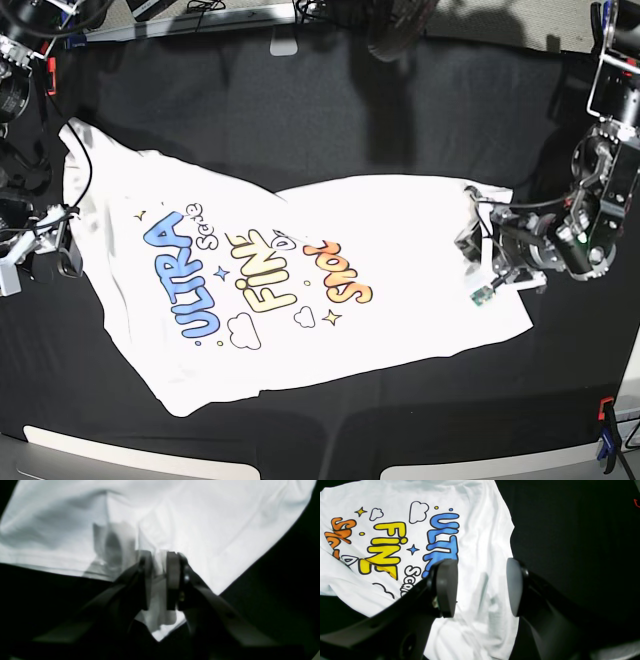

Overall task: Layout the t-shirt on the table in an organized manner, then fold the t-shirt properly
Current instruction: 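Lift the shirt edge with the left gripper and pull it away from the print, then grasp the shirt sleeve with the right gripper and pull it outward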

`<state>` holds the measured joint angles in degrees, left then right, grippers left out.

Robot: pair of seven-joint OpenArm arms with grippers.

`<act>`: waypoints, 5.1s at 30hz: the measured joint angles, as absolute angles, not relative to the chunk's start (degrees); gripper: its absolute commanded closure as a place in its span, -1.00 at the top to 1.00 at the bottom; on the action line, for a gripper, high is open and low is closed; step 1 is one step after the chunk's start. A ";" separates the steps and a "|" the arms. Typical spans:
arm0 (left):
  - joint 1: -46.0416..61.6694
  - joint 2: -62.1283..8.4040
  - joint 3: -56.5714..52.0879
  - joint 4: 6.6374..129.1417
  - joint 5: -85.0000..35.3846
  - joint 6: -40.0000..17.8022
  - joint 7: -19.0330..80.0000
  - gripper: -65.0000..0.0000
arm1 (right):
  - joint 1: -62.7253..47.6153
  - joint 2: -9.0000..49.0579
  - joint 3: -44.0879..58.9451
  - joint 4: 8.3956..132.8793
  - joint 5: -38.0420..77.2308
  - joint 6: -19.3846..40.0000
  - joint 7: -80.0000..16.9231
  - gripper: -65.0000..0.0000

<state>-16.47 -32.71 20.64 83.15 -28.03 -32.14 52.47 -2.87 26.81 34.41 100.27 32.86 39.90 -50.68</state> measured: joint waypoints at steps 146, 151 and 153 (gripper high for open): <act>20.14 -40.51 20.58 124.09 -5.54 -22.52 50.22 -1.00 | -7.60 26.37 13.54 100.95 34.35 39.66 -74.54 -0.17; 20.14 -40.51 20.58 124.09 -5.56 -22.50 50.19 -1.00 | -11.05 27.46 13.50 101.95 36.03 39.66 -76.01 -0.17; 20.21 -40.51 20.58 124.09 -5.56 -22.52 50.22 -1.00 | -14.09 28.95 13.65 102.30 35.22 39.68 -75.94 -0.17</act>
<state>20.21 -40.51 20.58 124.09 -5.56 -22.52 50.22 -14.09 28.95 13.65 102.30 35.22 39.68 -75.94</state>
